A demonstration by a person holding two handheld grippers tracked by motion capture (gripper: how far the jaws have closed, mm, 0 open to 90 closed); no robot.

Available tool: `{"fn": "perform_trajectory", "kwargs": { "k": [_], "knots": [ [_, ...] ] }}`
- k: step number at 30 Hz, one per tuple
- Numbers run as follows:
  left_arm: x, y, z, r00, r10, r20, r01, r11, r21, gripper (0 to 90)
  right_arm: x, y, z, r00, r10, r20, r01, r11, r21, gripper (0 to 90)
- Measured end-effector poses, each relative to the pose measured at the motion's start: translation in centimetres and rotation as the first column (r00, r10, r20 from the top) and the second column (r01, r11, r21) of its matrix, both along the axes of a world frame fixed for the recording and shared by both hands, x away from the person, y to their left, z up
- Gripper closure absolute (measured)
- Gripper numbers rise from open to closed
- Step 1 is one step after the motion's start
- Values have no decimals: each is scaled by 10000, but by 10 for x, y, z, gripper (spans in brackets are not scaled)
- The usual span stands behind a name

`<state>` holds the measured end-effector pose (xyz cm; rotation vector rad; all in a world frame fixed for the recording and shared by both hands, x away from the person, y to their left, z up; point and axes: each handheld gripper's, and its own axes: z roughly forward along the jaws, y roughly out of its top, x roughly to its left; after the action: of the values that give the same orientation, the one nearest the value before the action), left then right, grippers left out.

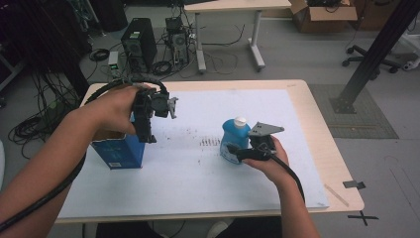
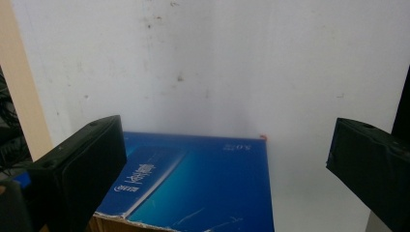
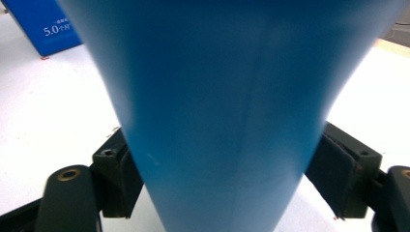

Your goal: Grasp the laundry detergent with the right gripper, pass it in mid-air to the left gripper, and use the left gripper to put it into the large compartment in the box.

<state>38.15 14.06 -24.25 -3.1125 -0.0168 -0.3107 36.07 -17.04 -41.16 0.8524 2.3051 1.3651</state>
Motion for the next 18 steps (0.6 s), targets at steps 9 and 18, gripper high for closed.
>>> {"fn": "perform_trajectory", "kwargs": {
  "k": [9,18],
  "knots": [
    [2,1,0,10000,-55,10,55,10000,-15,7,-1,0,0,9999,46,135,-45,10000,-32,292],
    [1,-1,-1,10000,-77,8,77,10000,3,7,-2,1,-2,9996,79,254,-80,10000,46,323]
  ]
}}
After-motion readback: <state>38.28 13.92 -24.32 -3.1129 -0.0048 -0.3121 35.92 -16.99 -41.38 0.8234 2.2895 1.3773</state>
